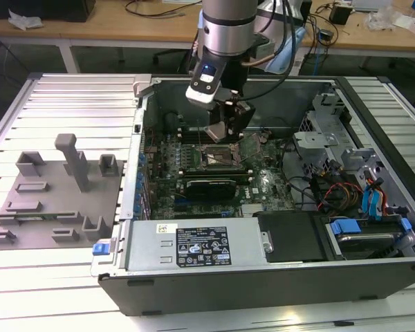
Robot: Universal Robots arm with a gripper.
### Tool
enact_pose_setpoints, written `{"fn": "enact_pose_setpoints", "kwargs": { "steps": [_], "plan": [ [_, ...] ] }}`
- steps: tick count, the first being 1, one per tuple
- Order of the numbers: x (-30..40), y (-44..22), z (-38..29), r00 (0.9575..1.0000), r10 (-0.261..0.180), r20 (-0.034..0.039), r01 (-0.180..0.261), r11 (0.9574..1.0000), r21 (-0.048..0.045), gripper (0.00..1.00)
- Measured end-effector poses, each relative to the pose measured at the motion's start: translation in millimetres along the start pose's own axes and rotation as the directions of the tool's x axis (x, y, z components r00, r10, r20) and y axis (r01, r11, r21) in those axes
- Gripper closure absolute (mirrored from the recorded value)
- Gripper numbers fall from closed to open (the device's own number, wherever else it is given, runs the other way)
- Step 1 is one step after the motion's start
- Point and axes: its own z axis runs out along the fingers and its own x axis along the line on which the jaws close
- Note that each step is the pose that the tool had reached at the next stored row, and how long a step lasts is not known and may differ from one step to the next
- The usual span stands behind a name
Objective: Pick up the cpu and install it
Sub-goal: 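Place the cpu into insertion slot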
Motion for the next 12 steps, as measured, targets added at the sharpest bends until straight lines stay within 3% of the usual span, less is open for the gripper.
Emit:
{"fn": "enact_pose_setpoints", "kwargs": {
  "steps": [4,5,8,9,10,12],
  "plan": [
    [0.0,0.0,1.0,0.9953,0.097,0.0042,-0.097,0.9953,0.0028,0.45],
    [0.0,-0.1,1.6,0.9873,0.159,0.0071,-0.159,0.9873,0.0043,0.45],
    [0.1,-0.1,2.4,0.9702,0.242,0.0111,-0.242,0.9702,0.0062,0.45],
    [0.1,-0.1,2.7,0.9615,0.274,0.0127,-0.275,0.9615,0.0068,0.45],
    [0.1,-0.1,3.1,0.9497,0.313,0.0147,-0.313,0.9497,0.0075,0.45],
    [0.1,-0.2,3.6,0.9353,0.353,0.0168,-0.354,0.9353,0.0081,0.45]
  ]
}}
